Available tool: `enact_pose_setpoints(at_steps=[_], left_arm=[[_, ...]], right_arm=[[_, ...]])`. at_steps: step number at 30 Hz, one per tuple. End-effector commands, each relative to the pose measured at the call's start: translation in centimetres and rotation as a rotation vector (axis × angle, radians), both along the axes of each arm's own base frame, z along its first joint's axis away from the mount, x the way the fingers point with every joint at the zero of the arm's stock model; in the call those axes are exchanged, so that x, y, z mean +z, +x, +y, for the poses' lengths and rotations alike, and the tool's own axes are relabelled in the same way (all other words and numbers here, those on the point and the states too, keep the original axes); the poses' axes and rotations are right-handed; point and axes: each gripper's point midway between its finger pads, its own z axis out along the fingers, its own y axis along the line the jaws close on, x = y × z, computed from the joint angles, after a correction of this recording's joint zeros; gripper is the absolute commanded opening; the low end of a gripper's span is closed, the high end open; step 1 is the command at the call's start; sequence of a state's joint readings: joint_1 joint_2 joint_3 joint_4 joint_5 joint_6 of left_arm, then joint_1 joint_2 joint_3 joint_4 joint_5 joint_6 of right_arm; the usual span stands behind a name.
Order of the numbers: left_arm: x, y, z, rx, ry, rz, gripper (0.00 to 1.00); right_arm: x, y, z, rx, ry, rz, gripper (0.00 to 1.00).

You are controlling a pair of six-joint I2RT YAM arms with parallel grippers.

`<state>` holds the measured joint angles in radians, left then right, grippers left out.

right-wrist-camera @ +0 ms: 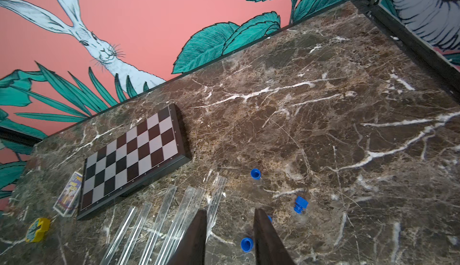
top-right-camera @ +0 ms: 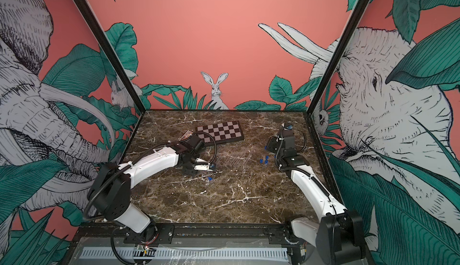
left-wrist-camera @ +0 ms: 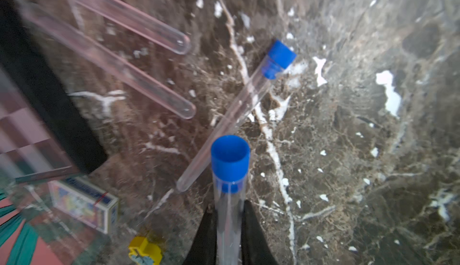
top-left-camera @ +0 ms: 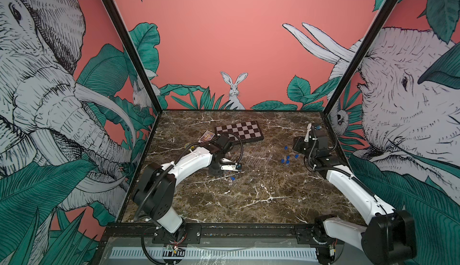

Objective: Remove stoppers from test tubes
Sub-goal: Pick up the test tube at the center of the board.

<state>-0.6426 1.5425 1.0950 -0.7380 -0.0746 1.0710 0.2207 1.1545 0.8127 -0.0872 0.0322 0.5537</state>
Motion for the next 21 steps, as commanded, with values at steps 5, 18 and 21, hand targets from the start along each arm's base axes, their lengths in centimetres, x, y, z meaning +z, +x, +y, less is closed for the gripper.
enact_pose_setpoints(at_steps=[5, 18, 21], left_arm=[[8.2, 0.6, -5.6, 0.021, -0.339, -0.106, 0.15], [19.0, 2.3, -20.3, -0.028, -0.914, -0.049, 0.14], [20.4, 3.5, -22.0, 0.024, -0.983, -0.017, 0.14]], right_arm=[[5.6, -0.3, 6.2, 0.299, 0.232, -0.131, 0.34], [11.4, -4.6, 12.1, 0.655, 0.458, -0.283, 0.42], [12.1, -5.3, 12.0, 0.666, 0.445, -0.309, 0.44]])
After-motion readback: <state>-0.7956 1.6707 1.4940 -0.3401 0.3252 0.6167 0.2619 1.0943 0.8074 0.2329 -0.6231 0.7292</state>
